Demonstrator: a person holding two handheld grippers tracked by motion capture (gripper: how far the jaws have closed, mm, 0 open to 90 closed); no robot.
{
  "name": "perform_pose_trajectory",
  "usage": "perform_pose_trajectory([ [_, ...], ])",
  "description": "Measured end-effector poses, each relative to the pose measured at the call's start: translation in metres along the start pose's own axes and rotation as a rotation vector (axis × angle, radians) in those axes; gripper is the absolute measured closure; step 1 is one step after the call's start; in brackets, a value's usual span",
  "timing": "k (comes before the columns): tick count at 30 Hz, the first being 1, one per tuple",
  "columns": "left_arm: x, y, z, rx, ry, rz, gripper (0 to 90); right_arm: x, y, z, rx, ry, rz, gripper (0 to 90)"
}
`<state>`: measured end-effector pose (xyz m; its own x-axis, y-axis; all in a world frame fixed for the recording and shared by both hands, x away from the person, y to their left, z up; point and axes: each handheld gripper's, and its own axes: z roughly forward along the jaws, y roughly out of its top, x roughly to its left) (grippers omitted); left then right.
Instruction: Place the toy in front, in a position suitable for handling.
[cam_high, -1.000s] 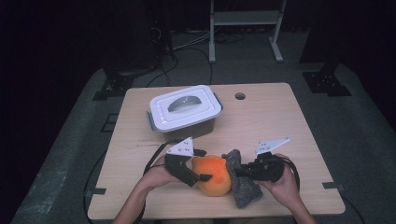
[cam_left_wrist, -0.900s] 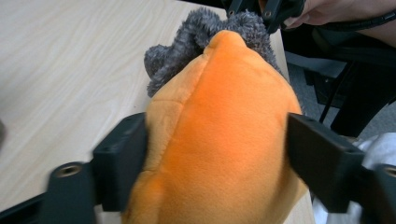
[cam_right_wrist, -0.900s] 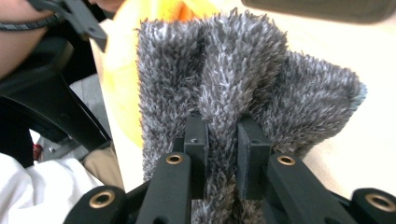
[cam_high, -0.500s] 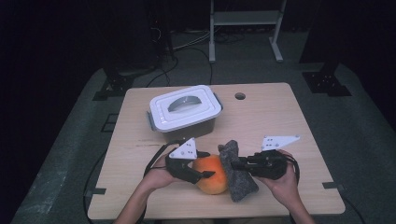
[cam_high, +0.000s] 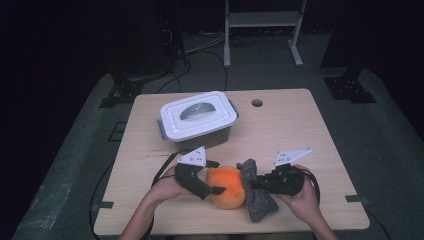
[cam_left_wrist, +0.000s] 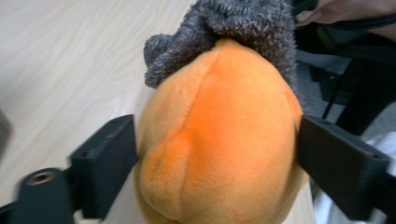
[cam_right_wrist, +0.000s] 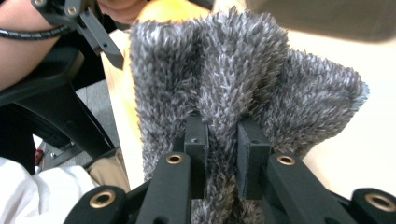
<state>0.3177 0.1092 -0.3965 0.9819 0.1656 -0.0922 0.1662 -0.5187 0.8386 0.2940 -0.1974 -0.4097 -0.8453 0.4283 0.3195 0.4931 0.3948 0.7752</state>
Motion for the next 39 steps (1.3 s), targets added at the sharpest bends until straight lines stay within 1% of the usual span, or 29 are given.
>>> perform_pose_trajectory([
  [2,-0.002,0.001,-0.003,-0.018,0.020,0.026,30.1,-0.001,-0.001,-0.002,0.007,-0.003,0.009,76.3],
  [3,-0.003,0.002,-0.004,-0.021,0.031,0.029,33.3,0.000,0.001,-0.005,-0.008,-0.012,0.004,76.3],
  [4,-0.004,0.004,-0.006,-0.027,0.036,0.031,34.9,0.001,0.002,-0.008,-0.024,-0.016,0.000,76.4],
  [5,-0.005,0.006,-0.007,-0.033,0.045,0.044,36.8,0.002,0.004,-0.012,-0.047,-0.014,-0.005,76.3],
  [6,-0.007,0.007,-0.007,-0.029,0.061,0.057,38.0,0.003,0.006,-0.015,-0.079,-0.011,-0.007,76.4],
  [8,-0.011,0.011,-0.006,-0.010,0.066,0.079,38.6,0.008,0.011,-0.021,-0.135,-0.007,-0.020,76.4],
  [10,-0.014,0.012,-0.003,-0.002,0.069,0.100,38.5,0.013,0.016,-0.023,-0.168,0.002,-0.044,76.3],
  [12,-0.015,0.013,-0.001,0.003,0.069,0.105,37.8,0.016,0.019,-0.019,-0.145,0.001,-0.061,75.9],
  [14,-0.014,0.011,0.000,0.004,0.059,0.102,35.3,0.016,0.017,-0.011,-0.106,0.000,-0.061,75.9],
  [16,-0.013,0.008,0.002,-0.012,0.039,0.098,27.5,0.013,0.014,-0.006,-0.077,0.001,-0.055,75.9],
  [17,-0.012,0.007,0.003,-0.016,0.023,0.101,23.1,0.012,0.013,-0.006,-0.070,0.003,-0.054,76.0],
  [18,-0.011,0.005,0.004,-0.010,0.018,0.101,19.2,0.011,0.012,-0.007,-0.061,-0.001,-0.058,76.0],
  [19,-0.010,0.004,0.005,-0.010,0.018,0.096,18.9,0.010,0.011,-0.008,-0.048,-0.009,-0.059,76.0],
  [20,-0.009,0.002,0.007,-0.013,0.008,0.085,18.2,0.009,0.010,-0.008,-0.042,-0.012,-0.059,76.0],
  [21,-0.008,0.001,0.008,-0.019,-0.002,0.083,18.3,0.007,0.008,-0.009,-0.036,-0.006,-0.052,76.0],
  [23,-0.010,0.000,0.009,-0.033,-0.001,0.098,25.7,0.004,0.005,-0.010,-0.016,-0.002,-0.041,76.0],
  [24,-0.012,0.001,0.009,-0.041,0.010,0.104,32.5,0.003,0.004,-0.011,-0.016,0.000,-0.035,76.1],
  [25,-0.012,0.002,0.008,-0.038,0.017,0.109,36.1,0.004,0.005,-0.014,-0.019,-0.009,-0.037,76.3],
  [26,-0.014,0.005,0.006,-0.051,0.022,0.114,38.7,0.006,0.007,-0.016,-0.031,-0.018,-0.044,76.3],
  [27,-0.015,0.007,0.005,-0.055,0.028,0.121,40.8,0.008,0.010,-0.019,-0.061,-0.022,-0.051,76.4],
  [29,-0.018,0.011,0.003,-0.051,0.035,0.145,42.3,0.013,0.014,-0.023,-0.097,-0.014,-0.069,76.7],
  [31,-0.021,0.013,0.003,-0.028,0.046,0.170,43.1,0.018,0.019,-0.022,-0.112,-0.003,-0.086,76.7],
  [32,-0.020,0.012,0.002,-0.021,0.050,0.171,43.3,0.020,0.020,-0.018,-0.101,0.003,-0.093,76.6],
  [33,-0.019,0.011,0.002,-0.022,0.053,0.168,43.6,0.020,0.020,-0.015,-0.080,-0.001,-0.096,76.6],
  [34,-0.017,0.010,0.001,-0.027,0.049,0.152,43.8,0.019,0.019,-0.011,-0.063,-0.001,-0.094,76.6],
  [35,-0.015,0.008,0.001,-0.024,0.047,0.148,44.0,0.016,0.016,-0.008,-0.049,0.005,-0.086,76.6],
  [37,-0.014,0.006,0.001,-0.031,0.040,0.133,43.9,0.009,0.011,-0.003,-0.027,0.037,-0.048,76.6],
  [38,-0.013,0.005,0.001,-0.029,0.040,0.135,43.7,0.006,0.009,-0.003,-0.018,0.042,-0.037,76.6],
  [39,-0.013,0.006,0.001,-0.027,0.040,0.136,43.5,0.004,0.007,-0.004,-0.008,0.034,-0.031,76.5],
])
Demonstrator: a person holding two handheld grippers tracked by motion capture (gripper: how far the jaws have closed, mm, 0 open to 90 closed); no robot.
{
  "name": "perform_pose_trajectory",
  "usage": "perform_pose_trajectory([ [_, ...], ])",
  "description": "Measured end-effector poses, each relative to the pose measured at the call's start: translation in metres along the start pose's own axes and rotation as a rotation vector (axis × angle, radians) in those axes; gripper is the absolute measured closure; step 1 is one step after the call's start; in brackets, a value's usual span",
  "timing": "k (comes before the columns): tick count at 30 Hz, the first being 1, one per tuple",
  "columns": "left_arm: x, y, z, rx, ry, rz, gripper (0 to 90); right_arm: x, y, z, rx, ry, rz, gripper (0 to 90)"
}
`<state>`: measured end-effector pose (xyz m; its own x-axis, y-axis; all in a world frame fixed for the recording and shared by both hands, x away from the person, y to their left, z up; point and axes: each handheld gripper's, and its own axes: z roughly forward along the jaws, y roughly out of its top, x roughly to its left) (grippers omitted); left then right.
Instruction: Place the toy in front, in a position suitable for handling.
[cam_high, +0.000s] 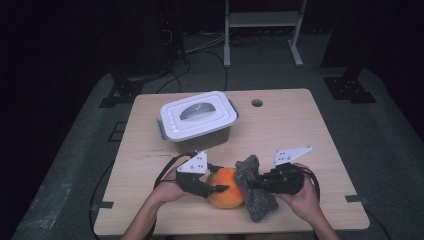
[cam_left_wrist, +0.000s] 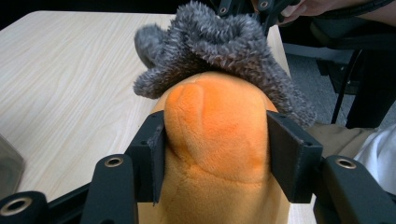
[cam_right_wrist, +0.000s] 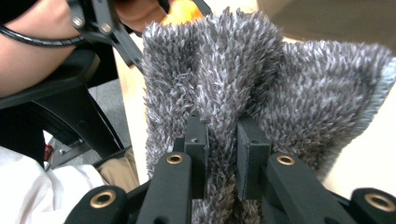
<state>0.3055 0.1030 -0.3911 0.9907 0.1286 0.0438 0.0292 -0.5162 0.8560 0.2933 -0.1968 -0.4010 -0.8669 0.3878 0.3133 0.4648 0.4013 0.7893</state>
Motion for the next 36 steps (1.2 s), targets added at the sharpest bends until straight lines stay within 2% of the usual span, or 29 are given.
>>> perform_pose_trajectory([
  [2,-0.002,0.001,0.002,0.000,-0.002,0.004,42.9,0.000,-0.002,-0.003,0.014,-0.018,-0.007,76.5],
  [6,-0.005,0.002,0.007,0.001,-0.021,0.025,41.0,0.007,0.005,-0.008,-0.047,-0.008,-0.028,76.5],
  [8,-0.006,0.002,0.008,0.002,-0.025,0.029,38.8,0.010,0.009,-0.005,-0.041,-0.007,-0.040,76.5],
  [11,-0.005,-0.001,0.013,0.002,-0.052,0.002,24.2,0.008,0.005,0.000,-0.022,0.001,-0.031,76.5],
  [13,-0.005,-0.004,0.017,-0.009,-0.053,0.002,20.7,0.006,0.003,0.001,-0.015,-0.004,-0.028,76.5],
  [15,-0.007,-0.003,0.017,-0.009,-0.048,0.015,23.1,0.004,0.001,-0.001,-0.006,-0.003,-0.026,76.3],
  [17,-0.007,-0.002,0.014,-0.013,-0.048,0.022,35.4,0.001,-0.002,-0.003,0.002,0.001,-0.014,76.4],
  [19,-0.007,-0.003,0.014,-0.014,-0.051,0.023,37.4,-0.003,-0.007,-0.004,0.018,-0.006,0.000,76.4],
  [22,-0.007,-0.003,0.015,-0.014,-0.052,0.023,37.8,-0.007,-0.010,-0.009,0.029,-0.025,0.018,76.4],
  [24,-0.009,-0.002,0.016,-0.013,-0.054,0.029,37.8,-0.003,-0.007,-0.012,0.001,-0.028,0.009,76.4],
  [26,-0.012,0.000,0.019,-0.010,-0.059,0.043,37.7,0.003,0.001,-0.013,-0.045,-0.005,-0.008,76.5],
  [28,-0.015,0.001,0.023,-0.004,-0.062,0.058,37.7,0.012,0.009,-0.011,-0.067,0.010,-0.039,76.4],
  [30,-0.018,0.003,0.027,0.000,-0.066,0.076,37.3,0.018,0.015,-0.007,-0.060,0.018,-0.062,76.4],
  [31,-0.019,0.003,0.028,0.003,-0.071,0.081,37.1,0.020,0.016,-0.004,-0.038,0.008,-0.074,76.4],
  [36,-0.019,0.002,0.030,0.006,-0.078,0.086,37.3,0.011,0.007,-0.004,-0.022,0.026,-0.031,76.5],
])
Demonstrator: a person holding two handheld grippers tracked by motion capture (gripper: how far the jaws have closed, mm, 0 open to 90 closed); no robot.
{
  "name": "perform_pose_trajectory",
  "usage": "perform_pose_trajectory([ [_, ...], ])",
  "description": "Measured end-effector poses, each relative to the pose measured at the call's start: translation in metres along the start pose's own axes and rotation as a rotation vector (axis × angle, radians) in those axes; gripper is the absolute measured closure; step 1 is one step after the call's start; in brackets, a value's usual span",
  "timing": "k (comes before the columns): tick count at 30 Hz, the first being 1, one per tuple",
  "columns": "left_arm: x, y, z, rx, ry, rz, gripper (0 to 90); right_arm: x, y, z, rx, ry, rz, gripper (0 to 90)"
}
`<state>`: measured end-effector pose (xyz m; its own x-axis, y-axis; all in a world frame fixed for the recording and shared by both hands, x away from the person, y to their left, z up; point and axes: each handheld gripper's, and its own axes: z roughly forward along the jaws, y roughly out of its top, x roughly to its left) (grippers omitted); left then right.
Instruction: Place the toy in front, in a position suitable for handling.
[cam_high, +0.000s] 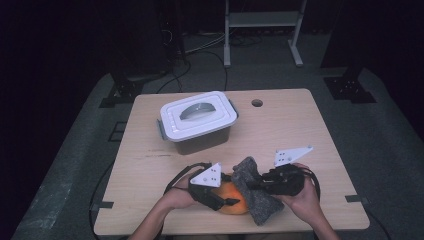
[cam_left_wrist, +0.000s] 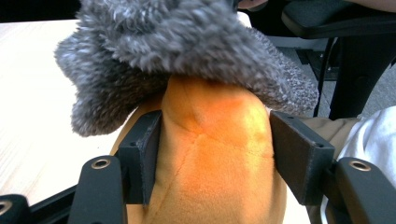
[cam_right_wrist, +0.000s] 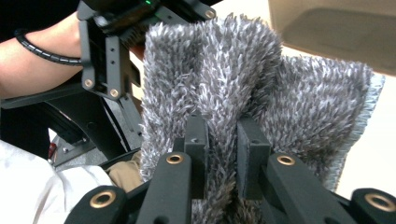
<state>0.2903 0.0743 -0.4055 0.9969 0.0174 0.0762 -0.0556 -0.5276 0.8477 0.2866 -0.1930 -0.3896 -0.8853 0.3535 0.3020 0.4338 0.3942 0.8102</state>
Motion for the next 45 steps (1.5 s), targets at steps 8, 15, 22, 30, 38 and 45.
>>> perform_pose_trajectory([
  [8,0.002,-0.002,-0.003,-0.012,0.006,-0.020,36.8,-0.018,-0.019,-0.007,0.038,-0.022,0.074,76.5],
  [15,-0.005,0.002,0.003,0.001,-0.016,0.025,36.6,-0.001,0.000,-0.007,-0.003,-0.002,0.007,76.4],
  [22,-0.007,0.004,0.006,0.017,-0.022,0.045,36.8,0.001,0.003,-0.001,0.012,0.017,0.005,76.5],
  [30,-0.001,0.001,0.000,0.004,0.000,0.010,42.2,-0.014,-0.013,-0.004,0.023,0.013,0.072,76.5],
  [38,0.010,-0.004,-0.009,-0.035,0.047,-0.080,41.8,-0.026,-0.027,-0.009,0.059,-0.029,0.130,76.5],
  [45,0.010,-0.002,-0.007,-0.036,0.066,-0.090,42.8,-0.009,-0.009,-0.007,0.007,-0.024,0.044,76.4],
])
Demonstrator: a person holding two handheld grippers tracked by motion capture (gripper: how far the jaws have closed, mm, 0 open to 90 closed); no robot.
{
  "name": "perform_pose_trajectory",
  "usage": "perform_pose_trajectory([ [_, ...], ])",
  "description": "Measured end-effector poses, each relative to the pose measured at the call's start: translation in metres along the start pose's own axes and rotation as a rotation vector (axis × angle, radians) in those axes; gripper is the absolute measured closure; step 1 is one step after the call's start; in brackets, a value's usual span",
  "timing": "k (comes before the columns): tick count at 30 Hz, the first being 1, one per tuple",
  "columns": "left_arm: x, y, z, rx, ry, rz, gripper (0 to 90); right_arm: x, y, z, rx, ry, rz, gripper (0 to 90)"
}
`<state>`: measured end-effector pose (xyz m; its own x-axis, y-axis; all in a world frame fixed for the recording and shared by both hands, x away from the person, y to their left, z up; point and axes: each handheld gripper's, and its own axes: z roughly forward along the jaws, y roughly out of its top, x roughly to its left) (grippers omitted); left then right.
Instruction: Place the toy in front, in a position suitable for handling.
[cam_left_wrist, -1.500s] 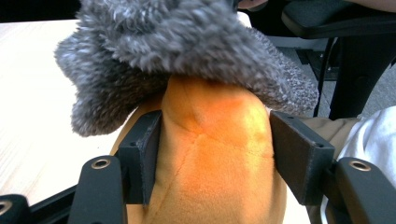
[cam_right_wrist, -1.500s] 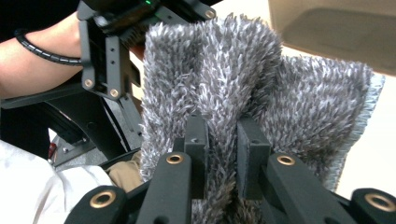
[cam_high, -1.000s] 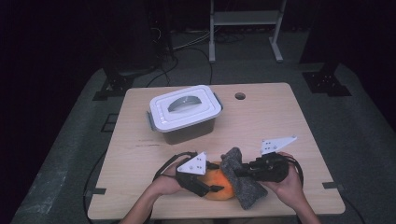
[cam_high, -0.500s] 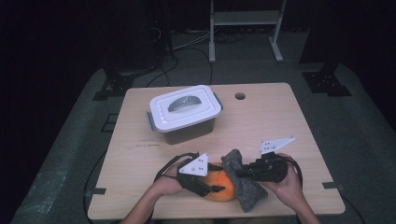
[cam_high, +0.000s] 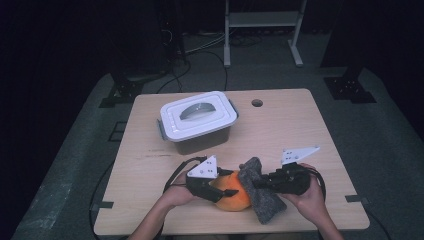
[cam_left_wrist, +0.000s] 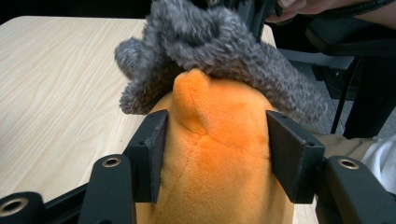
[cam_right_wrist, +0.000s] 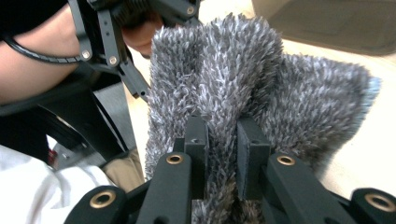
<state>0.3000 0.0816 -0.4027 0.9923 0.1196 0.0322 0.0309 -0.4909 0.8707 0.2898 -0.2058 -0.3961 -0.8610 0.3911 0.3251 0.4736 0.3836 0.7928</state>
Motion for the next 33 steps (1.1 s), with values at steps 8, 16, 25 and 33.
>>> perform_pose_trajectory([
  [8,0.007,-0.003,-0.004,-0.026,0.028,-0.056,43.7,-0.019,-0.016,-0.001,0.038,-0.040,0.072,76.5],
  [16,0.004,0.000,-0.001,-0.025,0.018,-0.042,30.5,-0.005,-0.003,0.005,0.010,-0.013,0.006,76.4],
  [25,0.017,-0.017,0.005,0.017,-0.024,-0.111,15.8,-0.017,-0.012,0.001,0.032,-0.018,0.042,76.3],
  [33,0.015,-0.015,-0.002,0.021,-0.002,-0.090,38.9,-0.029,-0.020,-0.002,0.059,-0.032,0.097,76.1],
])
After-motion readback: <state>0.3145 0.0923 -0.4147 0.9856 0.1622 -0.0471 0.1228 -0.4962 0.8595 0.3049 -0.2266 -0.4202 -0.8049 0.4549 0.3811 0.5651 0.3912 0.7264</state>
